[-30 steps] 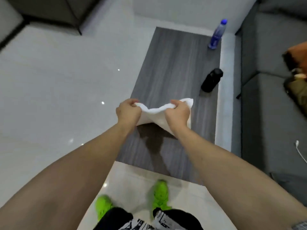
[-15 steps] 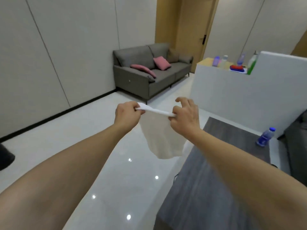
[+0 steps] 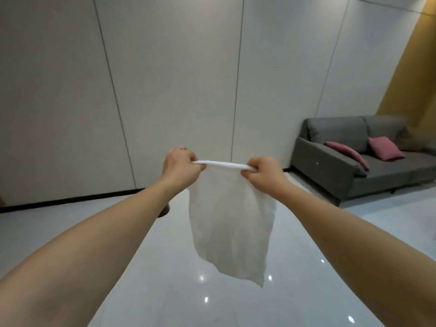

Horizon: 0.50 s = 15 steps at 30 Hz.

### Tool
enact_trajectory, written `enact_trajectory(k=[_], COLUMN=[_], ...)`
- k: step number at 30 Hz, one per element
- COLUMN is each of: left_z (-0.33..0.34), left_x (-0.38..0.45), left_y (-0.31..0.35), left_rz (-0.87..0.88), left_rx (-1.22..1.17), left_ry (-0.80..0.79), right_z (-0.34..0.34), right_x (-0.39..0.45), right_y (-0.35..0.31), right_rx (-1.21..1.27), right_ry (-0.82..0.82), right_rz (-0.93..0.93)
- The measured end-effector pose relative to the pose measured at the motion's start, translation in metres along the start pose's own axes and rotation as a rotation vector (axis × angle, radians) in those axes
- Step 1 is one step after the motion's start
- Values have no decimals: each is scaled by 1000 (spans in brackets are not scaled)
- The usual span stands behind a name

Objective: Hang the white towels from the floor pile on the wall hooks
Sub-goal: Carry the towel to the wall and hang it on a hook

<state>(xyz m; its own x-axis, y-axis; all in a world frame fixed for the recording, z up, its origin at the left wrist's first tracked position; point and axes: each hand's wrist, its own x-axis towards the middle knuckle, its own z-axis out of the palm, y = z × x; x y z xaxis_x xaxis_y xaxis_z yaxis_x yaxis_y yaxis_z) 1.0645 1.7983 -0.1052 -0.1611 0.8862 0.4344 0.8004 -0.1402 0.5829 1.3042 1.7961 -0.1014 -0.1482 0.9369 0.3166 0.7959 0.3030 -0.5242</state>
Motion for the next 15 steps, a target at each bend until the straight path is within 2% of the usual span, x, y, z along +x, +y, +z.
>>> enact_trajectory(k=[3, 8, 15], left_z=[-44, -112, -204], left_x=[19, 50, 109], left_y=[-62, -156, -248], left_rz=[-104, -294, -463], left_rx=[101, 119, 247], left_ry=[65, 183, 320], right_z=[53, 138, 236], right_x=[51, 139, 254], right_y=[-54, -146, -276], right_rx=[86, 147, 227], right_ry=[-64, -169, -295], right_rz=[-90, -281, -552])
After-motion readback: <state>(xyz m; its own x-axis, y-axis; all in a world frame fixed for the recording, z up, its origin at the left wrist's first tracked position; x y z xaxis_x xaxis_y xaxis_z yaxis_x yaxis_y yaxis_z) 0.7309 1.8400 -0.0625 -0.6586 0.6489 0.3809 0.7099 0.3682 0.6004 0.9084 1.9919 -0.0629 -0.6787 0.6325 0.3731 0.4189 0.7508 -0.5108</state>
